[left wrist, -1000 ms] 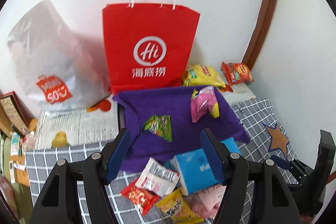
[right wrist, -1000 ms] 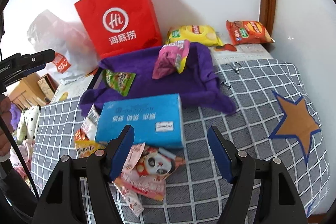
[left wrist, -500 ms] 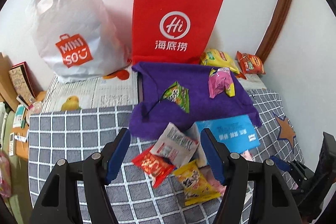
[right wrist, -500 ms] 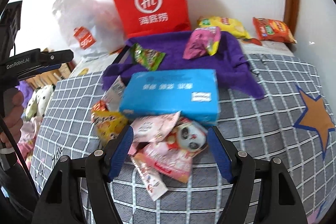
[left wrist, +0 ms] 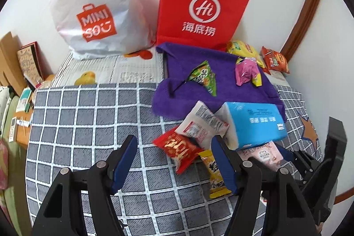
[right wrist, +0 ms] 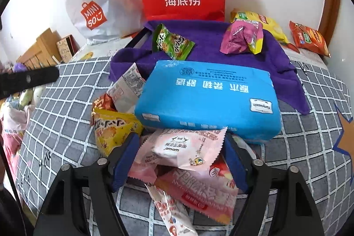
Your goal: Organize snacks
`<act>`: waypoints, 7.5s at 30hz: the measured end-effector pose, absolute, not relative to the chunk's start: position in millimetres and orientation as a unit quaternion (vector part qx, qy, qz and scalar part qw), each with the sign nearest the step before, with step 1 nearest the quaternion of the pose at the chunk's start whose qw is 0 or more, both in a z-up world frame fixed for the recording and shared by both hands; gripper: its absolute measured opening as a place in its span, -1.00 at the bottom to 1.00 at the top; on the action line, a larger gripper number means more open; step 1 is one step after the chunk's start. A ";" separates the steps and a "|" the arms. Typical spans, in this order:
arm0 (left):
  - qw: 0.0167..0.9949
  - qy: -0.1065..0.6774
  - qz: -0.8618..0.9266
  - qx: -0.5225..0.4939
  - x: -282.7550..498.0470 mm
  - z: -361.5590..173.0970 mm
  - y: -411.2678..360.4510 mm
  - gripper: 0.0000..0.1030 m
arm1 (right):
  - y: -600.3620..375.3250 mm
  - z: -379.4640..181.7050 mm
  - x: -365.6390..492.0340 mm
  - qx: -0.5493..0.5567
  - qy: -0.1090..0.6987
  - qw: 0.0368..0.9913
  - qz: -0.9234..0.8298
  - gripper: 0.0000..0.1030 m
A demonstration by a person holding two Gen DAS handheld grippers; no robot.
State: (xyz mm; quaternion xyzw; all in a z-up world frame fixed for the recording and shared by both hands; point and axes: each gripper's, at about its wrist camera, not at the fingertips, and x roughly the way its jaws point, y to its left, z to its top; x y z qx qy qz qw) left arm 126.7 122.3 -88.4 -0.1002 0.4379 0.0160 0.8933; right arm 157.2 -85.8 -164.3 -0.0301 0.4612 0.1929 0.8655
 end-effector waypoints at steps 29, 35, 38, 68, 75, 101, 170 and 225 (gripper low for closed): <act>0.848 0.512 0.028 -0.138 179.4 -177.2 112.6 0.29 | -220.5 -164.8 139.5 0.030 0.446 0.886 0.125 0.06; 0.858 0.503 0.045 -0.090 180.0 -178.1 103.1 0.04 | -225.8 -187.4 149.2 0.015 0.471 0.873 0.128 0.09; 0.857 0.507 0.054 -0.079 173.1 -176.9 107.9 0.00 | -234.5 -187.7 147.2 0.028 0.472 0.873 0.117 0.25; 0.867 0.489 0.062 -0.078 164.5 -176.3 125.6 -0.17 | -203.0 -202.8 159.1 -0.007 0.473 0.875 0.099 0.14; 0.870 0.482 0.057 -0.081 149.3 -164.6 126.9 -0.27 | -214.3 -195.3 149.6 0.015 0.479 0.871 0.109 0.03; 0.881 0.463 -0.031 -0.090 135.5 -101.5 71.8 -0.27 | -199.6 -111.4 151.8 0.010 0.403 0.902 0.157 0.03; 0.876 0.471 -0.071 -0.071 303.8 -103.7 84.6 -0.26 | -131.0 -157.9 321.2 0.019 0.424 0.889 0.172 0.03; 0.869 0.484 -0.071 -0.069 311.6 -118.8 71.9 -0.10 | -137.7 -158.0 320.7 0.052 0.443 0.879 0.169 0.33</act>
